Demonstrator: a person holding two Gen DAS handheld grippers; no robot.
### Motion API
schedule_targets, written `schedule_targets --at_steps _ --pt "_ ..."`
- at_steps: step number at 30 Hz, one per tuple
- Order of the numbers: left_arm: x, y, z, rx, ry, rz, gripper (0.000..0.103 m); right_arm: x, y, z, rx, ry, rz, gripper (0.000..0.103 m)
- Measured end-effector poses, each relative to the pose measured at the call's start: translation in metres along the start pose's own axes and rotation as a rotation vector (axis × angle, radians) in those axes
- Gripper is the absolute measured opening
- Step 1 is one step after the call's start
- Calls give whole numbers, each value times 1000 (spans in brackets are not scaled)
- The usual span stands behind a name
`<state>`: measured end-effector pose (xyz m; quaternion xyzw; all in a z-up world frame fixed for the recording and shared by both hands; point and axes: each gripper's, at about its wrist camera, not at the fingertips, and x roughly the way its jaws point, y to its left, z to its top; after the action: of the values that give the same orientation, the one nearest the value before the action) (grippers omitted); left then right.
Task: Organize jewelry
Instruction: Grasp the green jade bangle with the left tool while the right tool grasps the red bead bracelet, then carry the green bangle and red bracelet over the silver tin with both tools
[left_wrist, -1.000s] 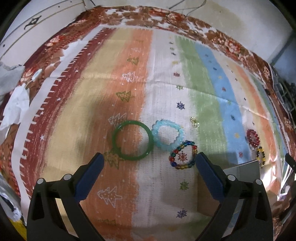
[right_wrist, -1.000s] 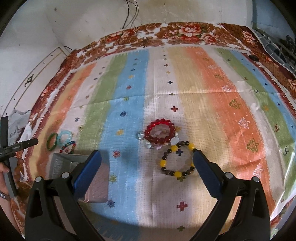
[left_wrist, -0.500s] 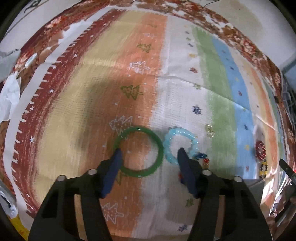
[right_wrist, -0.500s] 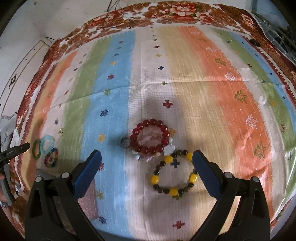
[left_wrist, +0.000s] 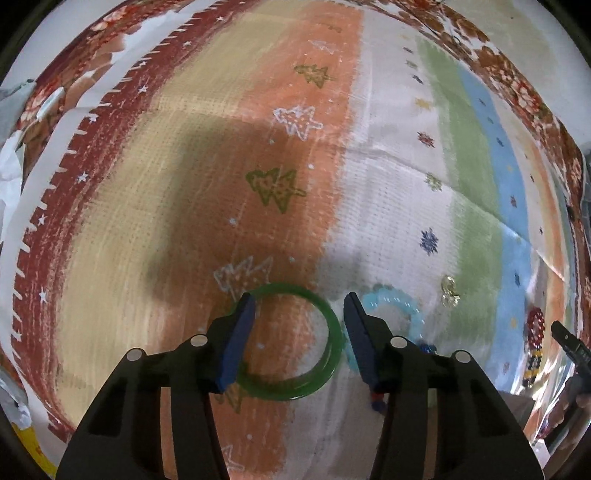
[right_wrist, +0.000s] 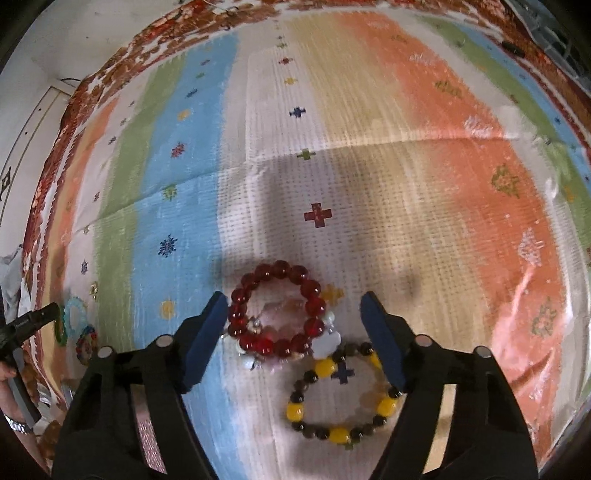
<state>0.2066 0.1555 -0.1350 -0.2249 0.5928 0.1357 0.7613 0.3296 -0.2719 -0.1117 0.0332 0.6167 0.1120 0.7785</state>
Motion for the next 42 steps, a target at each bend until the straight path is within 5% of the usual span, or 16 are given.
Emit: schedule_targets --at_steps 19,22,26,30,33,38,42 --pt "6 -3 6 -40 42 -47 49 32 -10 11 33 78 -26 46" --pt "10 -2 5 -47 52 -45 49 34 -9 11 23 77 -51 33" --pt "19 -7 8 -31 54 -7 49 36 -9 11 19 78 -47 29" --pt "29 -32 0 90 24 123 48 39 -6 10 -7 76 -77 22" --pt "31 -34 -1 117 25 127 46 39 -9 11 7 74 -74 15" --pt "28 -33 -4 145 26 105 9 33 -14 11 21 66 -44 15" --pt "24 -36 -5 158 20 87 7 20 -13 12 8 28 -40 15"
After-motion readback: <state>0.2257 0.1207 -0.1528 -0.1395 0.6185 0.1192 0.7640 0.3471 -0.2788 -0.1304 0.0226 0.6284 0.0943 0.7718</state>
